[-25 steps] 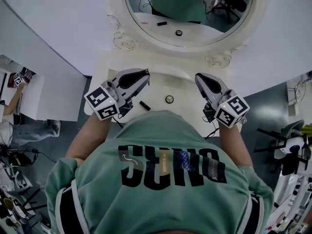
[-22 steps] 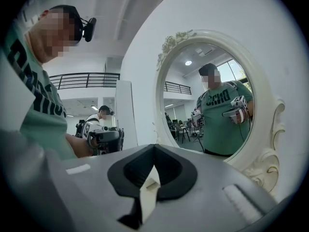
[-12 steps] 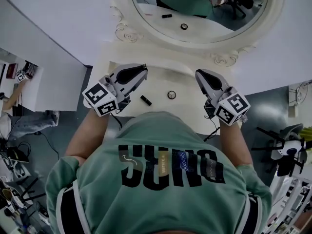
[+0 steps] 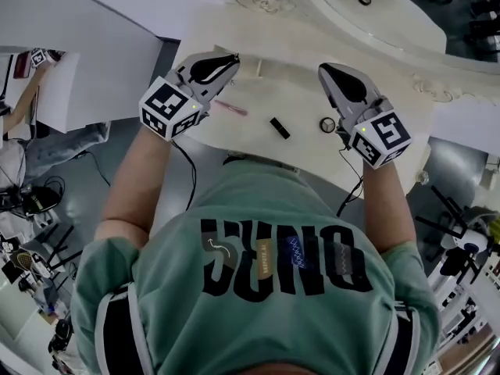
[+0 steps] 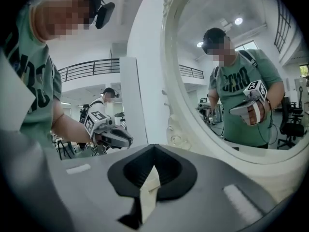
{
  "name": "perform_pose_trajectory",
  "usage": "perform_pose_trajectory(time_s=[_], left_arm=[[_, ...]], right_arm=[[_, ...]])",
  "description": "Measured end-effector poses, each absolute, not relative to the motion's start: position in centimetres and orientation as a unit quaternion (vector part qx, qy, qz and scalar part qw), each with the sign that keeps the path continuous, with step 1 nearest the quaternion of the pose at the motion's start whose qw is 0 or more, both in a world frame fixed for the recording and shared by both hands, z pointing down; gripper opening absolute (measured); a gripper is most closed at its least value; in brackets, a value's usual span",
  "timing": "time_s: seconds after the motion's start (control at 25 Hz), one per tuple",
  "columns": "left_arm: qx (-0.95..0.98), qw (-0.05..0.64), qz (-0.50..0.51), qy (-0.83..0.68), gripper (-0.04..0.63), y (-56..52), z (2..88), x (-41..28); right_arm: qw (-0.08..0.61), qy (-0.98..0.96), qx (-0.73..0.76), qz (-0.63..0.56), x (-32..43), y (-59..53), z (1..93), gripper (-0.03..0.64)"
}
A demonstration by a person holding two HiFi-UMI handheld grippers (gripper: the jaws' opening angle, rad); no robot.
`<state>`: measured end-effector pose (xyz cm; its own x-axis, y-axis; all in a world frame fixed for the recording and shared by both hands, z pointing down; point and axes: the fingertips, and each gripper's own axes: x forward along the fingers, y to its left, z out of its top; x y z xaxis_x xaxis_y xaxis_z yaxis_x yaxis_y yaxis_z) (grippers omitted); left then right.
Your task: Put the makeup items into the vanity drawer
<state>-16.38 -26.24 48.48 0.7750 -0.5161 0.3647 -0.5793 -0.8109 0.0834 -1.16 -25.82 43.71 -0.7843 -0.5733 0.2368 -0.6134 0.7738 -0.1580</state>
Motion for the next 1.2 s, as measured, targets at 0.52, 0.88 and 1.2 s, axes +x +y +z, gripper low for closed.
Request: perform_pose_trajectory(time_s=[0.52,0.88,1.2], left_arm=[[0.871,-0.111,0.466,-0.113,0.041,-27.1,61.0,-17.2],[0.859,-0.109,0.496,-0.062,0.046,-27.1,63.9,-17.1],[0.864,-0.108,0.490,-0.045,0.048,-27.2,63.8,-16.8]], right_arm=[[0.163,-0.935,0.296,0.108,-10.3,-26.2,48.9,0.009],[0.176,-0.918,0.334,0.121,-8.8,-25.7,50.2,0.009],[0.170,-0.917,0.340,0.123,-9.4,-26.3,49.4,0.009]])
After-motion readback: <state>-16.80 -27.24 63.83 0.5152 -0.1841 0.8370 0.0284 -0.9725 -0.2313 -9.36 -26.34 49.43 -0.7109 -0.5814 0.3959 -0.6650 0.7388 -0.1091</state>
